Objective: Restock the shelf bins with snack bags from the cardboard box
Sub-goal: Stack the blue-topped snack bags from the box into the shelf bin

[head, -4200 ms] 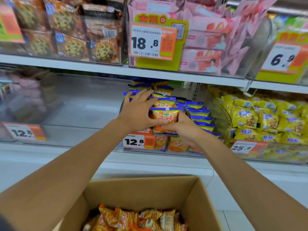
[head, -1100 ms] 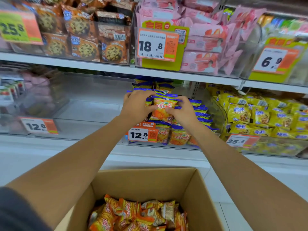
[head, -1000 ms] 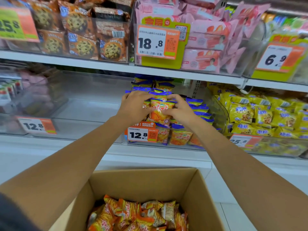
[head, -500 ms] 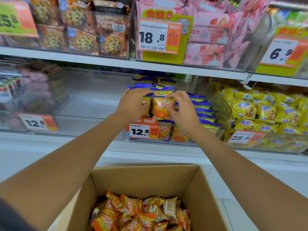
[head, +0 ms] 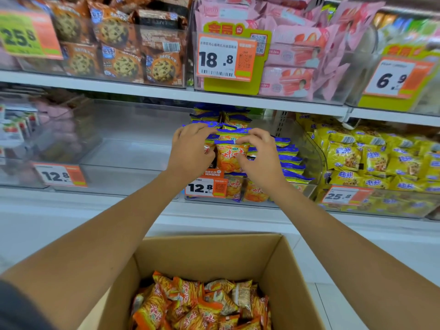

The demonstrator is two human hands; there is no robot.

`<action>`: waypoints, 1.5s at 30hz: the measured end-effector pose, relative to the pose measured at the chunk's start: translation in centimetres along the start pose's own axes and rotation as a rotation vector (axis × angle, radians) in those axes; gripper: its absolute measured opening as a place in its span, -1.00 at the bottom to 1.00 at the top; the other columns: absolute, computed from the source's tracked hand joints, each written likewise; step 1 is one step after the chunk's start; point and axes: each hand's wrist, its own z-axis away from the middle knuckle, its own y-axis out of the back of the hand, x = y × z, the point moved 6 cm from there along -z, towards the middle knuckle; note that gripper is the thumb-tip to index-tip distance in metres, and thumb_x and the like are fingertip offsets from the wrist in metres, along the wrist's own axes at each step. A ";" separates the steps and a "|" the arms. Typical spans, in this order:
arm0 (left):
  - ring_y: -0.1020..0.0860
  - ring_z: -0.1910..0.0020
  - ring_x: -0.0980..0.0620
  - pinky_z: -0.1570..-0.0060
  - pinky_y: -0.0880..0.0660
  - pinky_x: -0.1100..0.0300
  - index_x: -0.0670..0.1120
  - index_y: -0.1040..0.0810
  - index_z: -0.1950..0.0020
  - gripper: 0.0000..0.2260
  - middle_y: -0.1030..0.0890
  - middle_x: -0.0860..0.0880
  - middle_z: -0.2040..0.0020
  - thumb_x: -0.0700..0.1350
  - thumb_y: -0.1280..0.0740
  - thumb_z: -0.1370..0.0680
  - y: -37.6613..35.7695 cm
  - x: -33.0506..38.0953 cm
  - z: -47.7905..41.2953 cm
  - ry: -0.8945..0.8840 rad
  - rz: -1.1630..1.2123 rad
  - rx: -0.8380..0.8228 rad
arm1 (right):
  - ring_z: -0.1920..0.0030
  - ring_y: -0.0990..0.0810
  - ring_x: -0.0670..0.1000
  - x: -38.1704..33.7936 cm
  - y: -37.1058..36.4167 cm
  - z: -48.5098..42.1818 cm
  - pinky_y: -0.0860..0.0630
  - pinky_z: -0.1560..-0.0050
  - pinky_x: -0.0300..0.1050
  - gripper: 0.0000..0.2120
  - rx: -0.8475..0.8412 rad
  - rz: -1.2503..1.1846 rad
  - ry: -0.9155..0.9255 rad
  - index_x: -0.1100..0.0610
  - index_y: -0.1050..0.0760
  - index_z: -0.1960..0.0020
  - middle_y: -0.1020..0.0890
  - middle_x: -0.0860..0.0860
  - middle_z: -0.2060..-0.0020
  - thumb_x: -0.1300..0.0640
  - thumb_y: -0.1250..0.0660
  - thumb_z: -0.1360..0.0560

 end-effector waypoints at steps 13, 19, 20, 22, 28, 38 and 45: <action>-0.46 0.27 0.09 0.23 -0.45 0.13 -0.02 -0.49 0.15 -0.85 -0.52 0.07 0.24 -0.07 -0.45 -0.49 0.8 1.8 5.7 0.195 0.348 -0.093 | 0.35 -0.40 -0.17 -1.4 0.8 5.2 -0.31 0.31 -0.43 -0.87 -0.073 0.123 0.007 0.05 -0.56 0.02 -0.35 -0.18 0.24 0.21 -0.38 -0.45; -0.47 0.26 0.07 0.20 -0.45 0.13 -0.04 -0.50 0.12 -0.83 -0.52 0.03 0.21 -0.03 -0.46 -0.50 -1.4 0.7 13.8 0.406 0.415 -0.332 | 0.28 -0.38 -0.17 0.6 -1.3 13.0 -0.40 0.15 -0.14 -0.85 -0.327 0.106 -0.069 0.10 -0.57 -0.02 -0.48 -0.06 0.13 0.23 -0.39 -0.46; -0.49 0.23 0.05 0.18 -0.46 0.12 -0.04 -0.51 0.10 -0.82 -0.53 0.03 0.20 0.00 -0.46 -0.50 -1.9 0.5 15.4 0.435 0.403 -0.381 | 0.27 -0.41 -0.18 1.1 -1.8 14.6 -0.42 0.13 -0.14 -0.86 -0.375 0.105 -0.091 0.08 -0.57 -0.01 -0.49 -0.06 0.12 0.23 -0.38 -0.46; -0.52 0.17 0.05 0.15 -0.47 0.15 -0.06 -0.54 0.08 -0.83 -0.54 0.05 0.17 0.00 -0.45 -0.51 -2.9 0.2 18.8 0.471 0.386 -0.477 | 0.18 -0.49 -0.09 2.1 -3.0 17.7 -0.48 0.06 -0.08 -0.87 -0.470 0.102 -0.136 0.07 -0.56 0.02 -0.50 -0.05 0.12 0.24 -0.36 -0.46; -0.56 0.04 0.07 0.01 -0.52 0.12 -0.02 -0.56 0.04 -0.85 -0.58 0.07 0.08 0.03 -0.44 -0.51 -7.6 -2.9 28.3 0.540 0.291 -0.740 | -0.03 -0.56 -0.02 6.1 -8.2 27.1 -0.47 0.06 -0.18 -0.77 -0.849 0.163 -0.268 0.07 -0.57 -0.14 -0.56 -0.03 -0.05 0.20 -0.37 -0.49; -0.49 -0.30 -0.12 -0.24 -0.49 0.02 -0.15 -0.42 -0.42 -0.45 -0.51 -0.12 -0.33 -0.08 -0.49 -0.48 -16.9 -5.9 41.1 0.669 0.151 -1.195 | -0.04 -0.57 0.07 12.7 -14.3 34.3 -0.56 -0.06 -0.01 -0.78 -1.058 0.034 -0.585 0.12 -0.58 -0.11 -0.60 0.08 -0.02 0.25 -0.38 -0.48; -0.52 -0.18 -0.07 -0.01 -0.50 0.08 0.00 -0.52 -0.09 -0.71 -0.54 -0.03 -0.16 -0.16 -0.52 -0.45 -17.0 -4.7 39.0 0.600 0.207 -1.020 | -0.11 -0.56 0.07 12.4 -14.5 35.4 -0.53 -0.08 -0.04 -0.66 -1.089 -0.048 -0.652 0.12 -0.51 -0.24 -0.54 0.02 -0.14 0.28 -0.38 -0.48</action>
